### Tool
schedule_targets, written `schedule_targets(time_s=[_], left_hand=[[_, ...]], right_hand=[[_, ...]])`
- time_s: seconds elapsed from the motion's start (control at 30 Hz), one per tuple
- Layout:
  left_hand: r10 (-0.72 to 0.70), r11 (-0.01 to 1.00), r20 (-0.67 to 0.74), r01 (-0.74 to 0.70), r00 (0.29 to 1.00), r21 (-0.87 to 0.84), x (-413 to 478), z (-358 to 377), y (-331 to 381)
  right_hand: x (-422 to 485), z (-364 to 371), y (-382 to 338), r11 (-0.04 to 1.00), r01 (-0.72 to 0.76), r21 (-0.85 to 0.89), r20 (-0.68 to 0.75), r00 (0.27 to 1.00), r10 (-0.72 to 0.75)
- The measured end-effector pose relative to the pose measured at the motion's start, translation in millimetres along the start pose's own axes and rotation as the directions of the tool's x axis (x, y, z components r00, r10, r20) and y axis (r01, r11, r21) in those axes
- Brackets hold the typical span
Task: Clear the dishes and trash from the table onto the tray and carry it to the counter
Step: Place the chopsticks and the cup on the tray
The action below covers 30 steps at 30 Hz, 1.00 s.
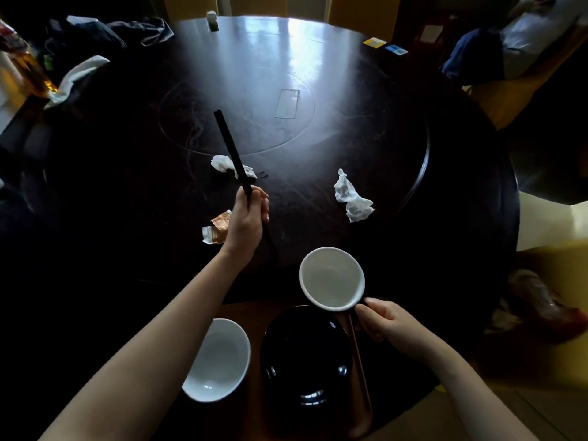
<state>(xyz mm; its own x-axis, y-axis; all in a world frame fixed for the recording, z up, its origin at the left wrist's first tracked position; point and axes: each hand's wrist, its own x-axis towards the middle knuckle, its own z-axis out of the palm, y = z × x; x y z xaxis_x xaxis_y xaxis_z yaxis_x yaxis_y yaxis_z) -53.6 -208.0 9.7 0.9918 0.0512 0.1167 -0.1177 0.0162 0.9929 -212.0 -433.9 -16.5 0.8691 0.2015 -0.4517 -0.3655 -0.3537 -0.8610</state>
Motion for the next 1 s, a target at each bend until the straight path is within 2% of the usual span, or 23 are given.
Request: schedule_targets(time_s=[0.1, 0.17, 0.27, 0.37, 0.53, 0.7, 0.87, 1.0], left_hand=[[-0.075, 0.986, -0.049, 0.066, 0.996, -0.155, -6.7, -8.2, 14.8], [-0.072, 0.967, -0.064, 0.054, 0.995, -0.249, -13.1, -25.1, 29.0], [-0.119, 0.925, 0.007, 0.113, 0.993, -0.362, -13.9, -32.3, 40.1], [-0.188, 0.91, 0.038, 0.188, 0.981, -0.37, -24.6, -34.6, 36.4], [-0.269, 0.862, 0.026, 0.253, 0.963, -0.438, -41.8, -45.3, 28.5], [-0.32, 0.827, 0.012, 0.285, 0.947, -0.485, -52.5, -52.1, 23.9], [-0.33, 0.81, 0.038, 0.304, 0.943, -0.501, -60.5, -47.1, 25.3], [-0.324, 0.82, 0.05, 0.307, 0.945, -0.484, -66.0, -43.0, 25.4]], right_hand=[[-4.7, 2.0, 0.7, 1.0, -0.018, 0.001, 0.157, 0.987, 0.018], [-3.2, 13.5, -1.2, 0.995, -0.006, -0.099, 0.268, 0.963, 0.032], [2.7, 16.9, 3.2, 0.985, -0.017, -0.169, 0.337, 0.939, 0.074], [1.7, 22.9, 11.0, 0.979, -0.03, -0.2, 0.399, 0.911, 0.109], [1.3, 29.2, 13.7, 0.946, -0.015, -0.323, 0.422, 0.893, 0.158], [3.2, 29.7, 9.5, 0.926, -0.01, -0.376, 0.4, 0.9, 0.172], [10.6, 28.5, 9.8, 0.822, 0.095, -0.562, 0.329, 0.937, 0.117], [11.2, 25.1, 2.3, 0.763, 0.081, -0.641, 0.268, 0.955, 0.124]])
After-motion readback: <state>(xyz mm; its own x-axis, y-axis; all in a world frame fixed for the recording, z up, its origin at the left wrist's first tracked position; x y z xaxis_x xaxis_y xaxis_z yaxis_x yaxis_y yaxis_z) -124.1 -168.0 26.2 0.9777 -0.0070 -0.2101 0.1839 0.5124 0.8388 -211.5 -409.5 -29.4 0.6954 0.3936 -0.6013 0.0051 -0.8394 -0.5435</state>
